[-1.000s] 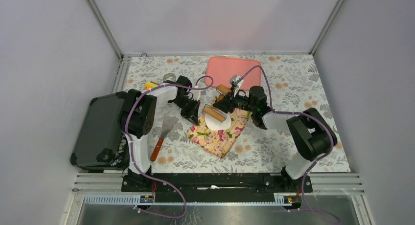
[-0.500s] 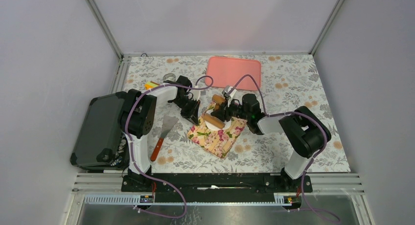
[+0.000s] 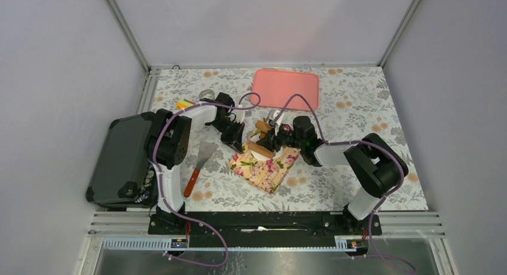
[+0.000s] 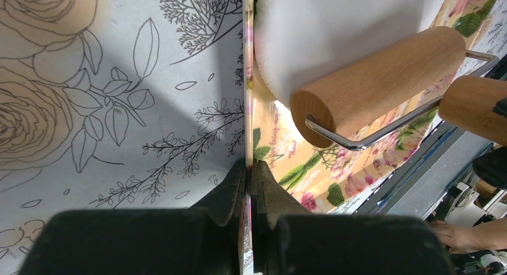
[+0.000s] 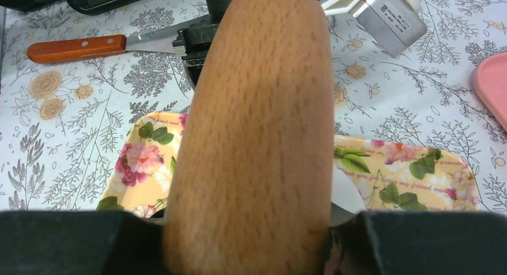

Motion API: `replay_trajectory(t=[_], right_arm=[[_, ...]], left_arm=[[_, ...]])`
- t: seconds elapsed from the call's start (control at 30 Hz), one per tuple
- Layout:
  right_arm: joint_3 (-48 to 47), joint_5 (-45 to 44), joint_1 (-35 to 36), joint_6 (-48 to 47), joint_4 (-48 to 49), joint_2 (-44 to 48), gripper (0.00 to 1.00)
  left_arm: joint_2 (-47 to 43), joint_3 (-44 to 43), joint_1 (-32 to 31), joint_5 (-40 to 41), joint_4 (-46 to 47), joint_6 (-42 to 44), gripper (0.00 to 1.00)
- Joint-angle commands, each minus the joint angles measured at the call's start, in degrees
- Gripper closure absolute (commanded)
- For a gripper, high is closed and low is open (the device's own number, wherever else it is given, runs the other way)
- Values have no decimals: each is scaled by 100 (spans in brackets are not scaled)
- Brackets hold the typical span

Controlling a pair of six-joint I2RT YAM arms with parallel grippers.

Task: Roll out the dumpling wrappers from the dough
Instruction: Flatten out the dough on the work surface.

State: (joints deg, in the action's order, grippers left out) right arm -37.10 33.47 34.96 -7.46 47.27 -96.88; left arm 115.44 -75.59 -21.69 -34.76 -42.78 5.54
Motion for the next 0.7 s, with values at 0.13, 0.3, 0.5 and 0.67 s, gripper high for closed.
replay_trajectory(t=[0.13,0.3,0.5,0.67], right_arm=[[480,467,192,-115,-1470,-173,100],[489,653,226,-223,-1557,-152,100],[497,798,279,-360,-1622,-112,100],[506,833,344,-493,-1683,-72,100]], left_arm=[[192,282,8,667,138,248,100],[190,282,7,673,133,240,100],[190,282,7,686,143,237,100],[192,282,7,681,142,225,100]])
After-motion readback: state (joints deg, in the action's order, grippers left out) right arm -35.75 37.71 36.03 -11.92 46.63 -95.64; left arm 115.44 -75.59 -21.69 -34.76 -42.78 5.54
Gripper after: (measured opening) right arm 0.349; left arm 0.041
